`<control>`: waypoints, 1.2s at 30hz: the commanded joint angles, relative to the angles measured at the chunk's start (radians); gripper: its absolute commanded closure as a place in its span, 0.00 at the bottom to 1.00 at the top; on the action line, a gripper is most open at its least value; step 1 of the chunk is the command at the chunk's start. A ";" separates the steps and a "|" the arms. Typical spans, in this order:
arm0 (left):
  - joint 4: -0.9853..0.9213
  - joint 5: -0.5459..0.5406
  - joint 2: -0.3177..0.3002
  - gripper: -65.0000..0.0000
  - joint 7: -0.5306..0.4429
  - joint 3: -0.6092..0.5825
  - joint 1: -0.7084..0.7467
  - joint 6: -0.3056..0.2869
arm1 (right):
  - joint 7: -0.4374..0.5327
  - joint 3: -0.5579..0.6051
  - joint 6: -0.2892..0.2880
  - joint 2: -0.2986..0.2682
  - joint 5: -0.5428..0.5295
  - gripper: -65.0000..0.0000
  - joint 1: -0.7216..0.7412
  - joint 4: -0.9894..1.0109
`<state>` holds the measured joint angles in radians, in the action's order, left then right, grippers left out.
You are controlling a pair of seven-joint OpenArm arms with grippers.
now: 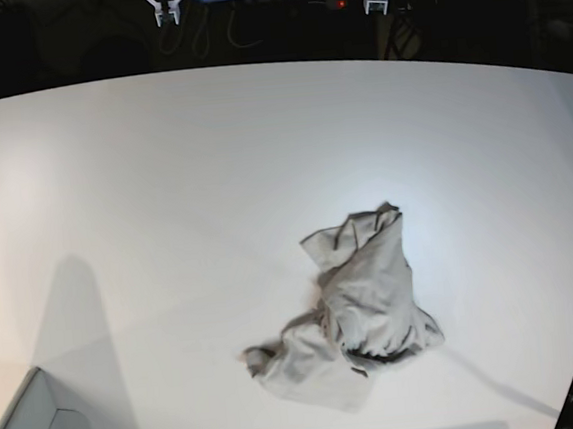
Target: Layout the t-shirt on the table in an organized manner, then fold the t-shirt properly
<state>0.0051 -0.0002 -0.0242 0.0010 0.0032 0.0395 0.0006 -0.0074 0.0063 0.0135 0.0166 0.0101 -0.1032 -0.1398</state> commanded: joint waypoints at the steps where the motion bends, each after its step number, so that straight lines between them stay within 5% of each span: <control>1: 0.000 0.002 0.002 1.00 -0.002 -0.001 0.001 0.005 | 0.001 0.001 -0.019 -0.013 -0.005 1.00 -0.003 -0.004; 17: 0.012 0.001 0.002 1.00 -0.002 0.002 0.001 0.005 | 0.007 -0.001 -0.019 -0.036 -0.005 1.00 -0.005 -0.004; 22: 0.244 -0.001 -0.013 1.00 -0.002 0.005 0.144 0.006 | 0.008 -0.002 -0.019 -0.037 -0.005 1.00 -0.045 -0.030; 36: 1.122 -0.001 -0.101 1.00 0.007 0.004 0.690 0.005 | -0.001 -0.001 -0.019 -0.073 -0.005 1.00 -0.689 -1.087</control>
<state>1.1278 -0.0002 -0.1169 0.0132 0.0040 0.7036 -0.0032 -0.0158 0.0093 -0.0036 -0.0410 0.0032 -0.7719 -1.2324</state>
